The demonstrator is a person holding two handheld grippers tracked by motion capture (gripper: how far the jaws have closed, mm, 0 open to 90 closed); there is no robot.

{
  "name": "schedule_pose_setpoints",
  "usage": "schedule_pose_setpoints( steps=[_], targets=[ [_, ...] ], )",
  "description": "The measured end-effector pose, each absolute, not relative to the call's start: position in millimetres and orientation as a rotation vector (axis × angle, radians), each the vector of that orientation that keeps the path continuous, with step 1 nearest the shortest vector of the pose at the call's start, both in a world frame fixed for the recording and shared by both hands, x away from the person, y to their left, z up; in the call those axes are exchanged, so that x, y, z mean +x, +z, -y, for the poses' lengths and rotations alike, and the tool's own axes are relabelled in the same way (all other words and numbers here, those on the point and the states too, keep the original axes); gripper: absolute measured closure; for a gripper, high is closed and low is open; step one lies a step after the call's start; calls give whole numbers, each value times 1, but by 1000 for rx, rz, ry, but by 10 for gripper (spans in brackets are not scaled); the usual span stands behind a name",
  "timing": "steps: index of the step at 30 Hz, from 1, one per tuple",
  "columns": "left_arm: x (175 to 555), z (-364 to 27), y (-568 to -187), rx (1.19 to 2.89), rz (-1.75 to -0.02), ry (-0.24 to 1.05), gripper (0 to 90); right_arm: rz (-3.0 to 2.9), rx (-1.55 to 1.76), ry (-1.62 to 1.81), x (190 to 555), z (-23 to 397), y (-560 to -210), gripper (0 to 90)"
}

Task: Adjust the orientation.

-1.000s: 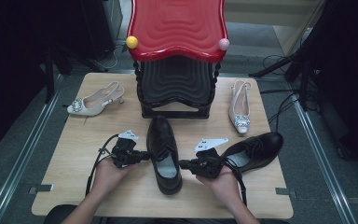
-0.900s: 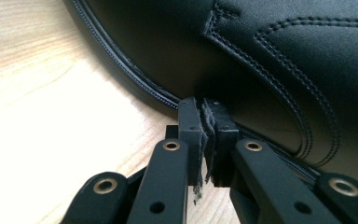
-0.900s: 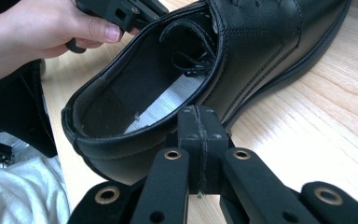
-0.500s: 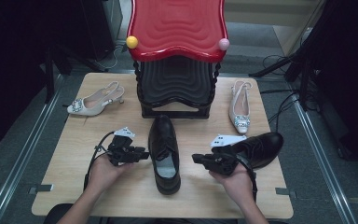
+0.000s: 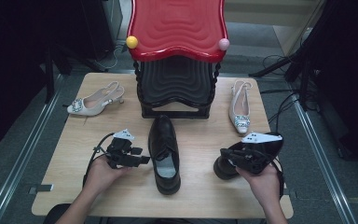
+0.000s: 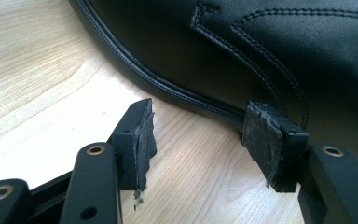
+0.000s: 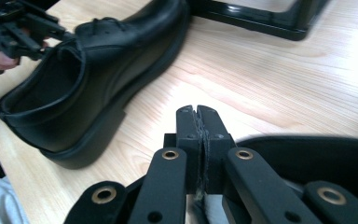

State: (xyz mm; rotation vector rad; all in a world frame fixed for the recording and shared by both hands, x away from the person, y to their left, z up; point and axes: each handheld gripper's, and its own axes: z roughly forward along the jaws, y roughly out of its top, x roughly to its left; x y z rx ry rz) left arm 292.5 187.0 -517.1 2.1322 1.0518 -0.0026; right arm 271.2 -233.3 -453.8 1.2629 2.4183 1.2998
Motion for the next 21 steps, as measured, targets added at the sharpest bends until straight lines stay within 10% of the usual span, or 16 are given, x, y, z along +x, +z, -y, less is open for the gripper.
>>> schedule_pose_setpoints(
  steps=[21],
  targets=[
    [295, -190, -521, 2145, -1077, -14, 429, -2507, 1364, 1155, 277, 236, -482, 900]
  ],
)
